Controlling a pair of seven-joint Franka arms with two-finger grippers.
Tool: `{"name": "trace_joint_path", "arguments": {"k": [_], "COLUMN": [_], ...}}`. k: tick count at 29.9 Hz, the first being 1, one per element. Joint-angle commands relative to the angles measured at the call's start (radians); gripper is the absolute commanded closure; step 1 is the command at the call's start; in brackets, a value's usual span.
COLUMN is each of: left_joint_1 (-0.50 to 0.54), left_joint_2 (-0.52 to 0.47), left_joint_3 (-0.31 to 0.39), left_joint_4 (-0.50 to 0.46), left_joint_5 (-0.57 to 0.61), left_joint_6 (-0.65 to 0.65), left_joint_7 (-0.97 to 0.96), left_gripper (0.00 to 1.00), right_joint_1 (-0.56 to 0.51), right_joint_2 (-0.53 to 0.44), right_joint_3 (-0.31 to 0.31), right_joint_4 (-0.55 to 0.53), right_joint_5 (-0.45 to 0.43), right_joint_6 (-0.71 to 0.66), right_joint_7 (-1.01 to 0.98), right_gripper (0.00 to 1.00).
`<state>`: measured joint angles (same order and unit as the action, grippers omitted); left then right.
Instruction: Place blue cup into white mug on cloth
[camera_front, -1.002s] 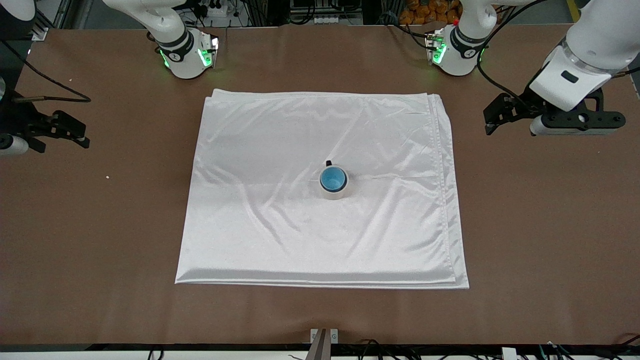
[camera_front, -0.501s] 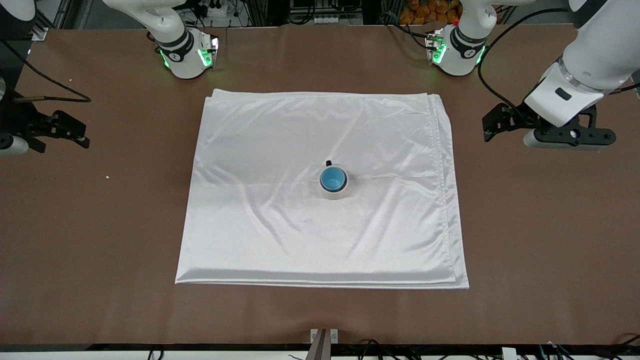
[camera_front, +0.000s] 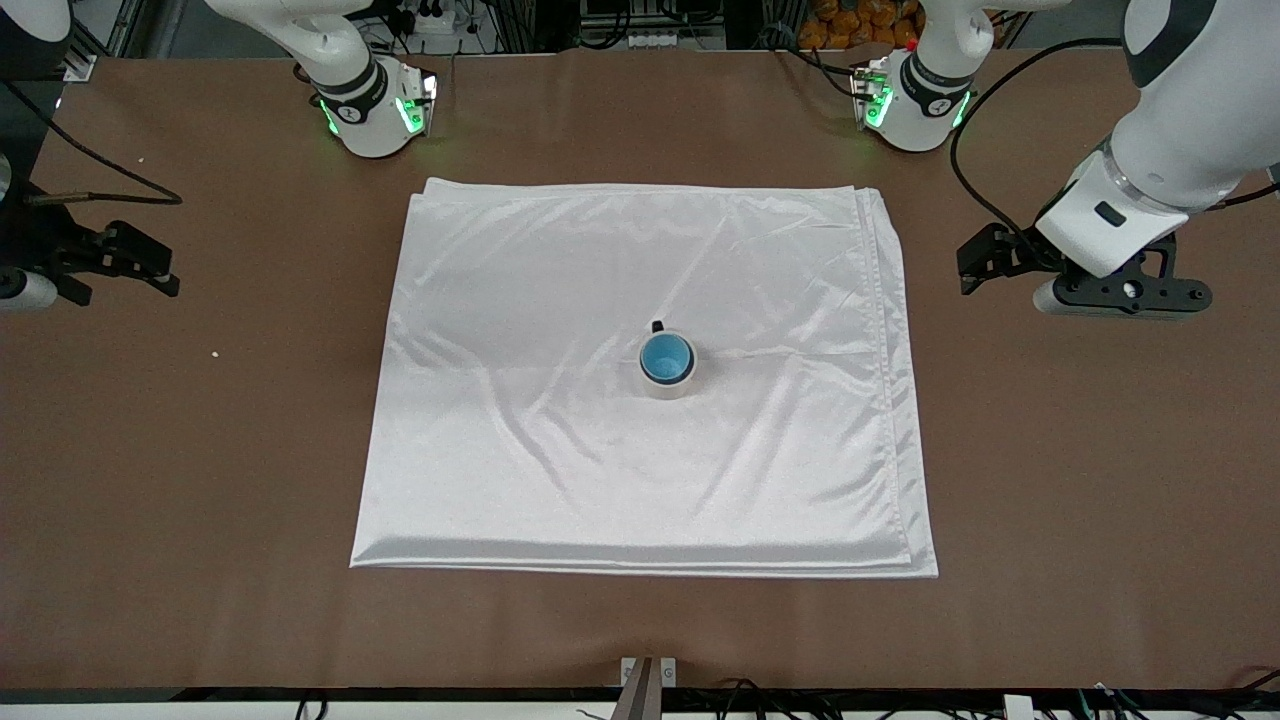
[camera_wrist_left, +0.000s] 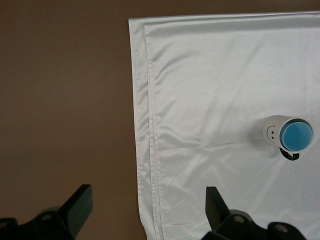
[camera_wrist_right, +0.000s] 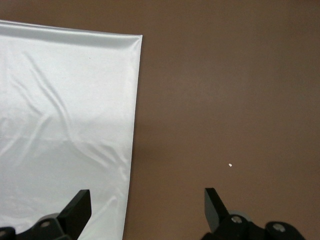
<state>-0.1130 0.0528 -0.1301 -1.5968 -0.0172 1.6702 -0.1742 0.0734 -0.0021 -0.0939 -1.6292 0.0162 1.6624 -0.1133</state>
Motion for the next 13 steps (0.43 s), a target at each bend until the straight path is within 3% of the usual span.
{"name": "trace_joint_path", "arguments": {"k": [1,13], "left_joint_1": [-0.001,0.001], "left_joint_2": [0.010,0.010], "left_joint_3": [0.000,0.000], "left_joint_4": [0.026,0.026], "left_joint_5": [0.020,0.020], "left_joint_6": [-0.009,-0.009], "left_joint_7": [0.021,0.010], "left_gripper": [0.00,0.00], "right_joint_1": [-0.003,-0.003], "right_joint_2": [-0.024,-0.022], "right_joint_3": [0.008,0.008], "right_joint_4": [-0.023,-0.021], "right_joint_5": [-0.010,-0.007], "right_joint_6": [0.002,0.000], "right_joint_7": [-0.002,0.001], "right_gripper": [0.00,0.00]}}
